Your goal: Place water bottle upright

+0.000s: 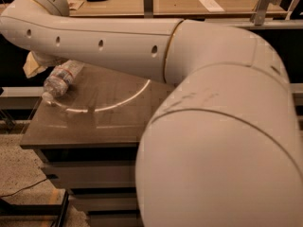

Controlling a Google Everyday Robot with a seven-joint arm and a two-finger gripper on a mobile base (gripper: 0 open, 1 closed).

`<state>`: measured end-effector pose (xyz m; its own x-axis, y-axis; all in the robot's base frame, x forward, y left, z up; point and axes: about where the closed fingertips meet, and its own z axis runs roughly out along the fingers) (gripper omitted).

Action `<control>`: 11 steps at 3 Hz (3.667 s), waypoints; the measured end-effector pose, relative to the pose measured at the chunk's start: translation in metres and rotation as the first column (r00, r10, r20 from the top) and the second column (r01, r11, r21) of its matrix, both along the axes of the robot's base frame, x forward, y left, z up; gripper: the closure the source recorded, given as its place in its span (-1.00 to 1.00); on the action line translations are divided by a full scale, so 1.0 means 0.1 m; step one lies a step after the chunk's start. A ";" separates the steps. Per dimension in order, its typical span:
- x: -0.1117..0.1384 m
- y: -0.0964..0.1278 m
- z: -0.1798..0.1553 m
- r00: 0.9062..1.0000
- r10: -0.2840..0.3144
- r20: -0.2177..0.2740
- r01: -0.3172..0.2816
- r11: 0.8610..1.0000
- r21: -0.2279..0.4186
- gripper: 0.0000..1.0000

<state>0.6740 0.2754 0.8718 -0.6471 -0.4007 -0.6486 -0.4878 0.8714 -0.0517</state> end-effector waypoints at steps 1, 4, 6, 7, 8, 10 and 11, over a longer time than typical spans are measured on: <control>0.19 -0.02 -0.16 0.995 -0.094 -0.025 0.091 0.991 -0.099 -1.00; 0.33 -0.51 -0.16 0.984 -0.160 -0.073 0.150 0.979 -0.136 0.30; 0.47 -1.42 0.16 0.978 -0.141 -0.154 0.119 0.982 -0.146 1.00; 0.51 -1.91 -0.08 0.924 -0.169 -0.342 0.120 0.980 -0.160 1.00; 0.50 -2.06 0.07 0.878 -0.141 -0.457 0.147 0.989 -0.023 1.00; 0.46 -2.00 0.68 0.848 -0.022 -0.529 0.173 0.955 0.239 1.00; 0.37 -2.07 0.89 0.840 0.033 -0.542 0.175 0.928 0.329 1.00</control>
Offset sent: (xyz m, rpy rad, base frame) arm 0.0362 -0.0281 -0.0399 -0.2453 0.0698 -0.2070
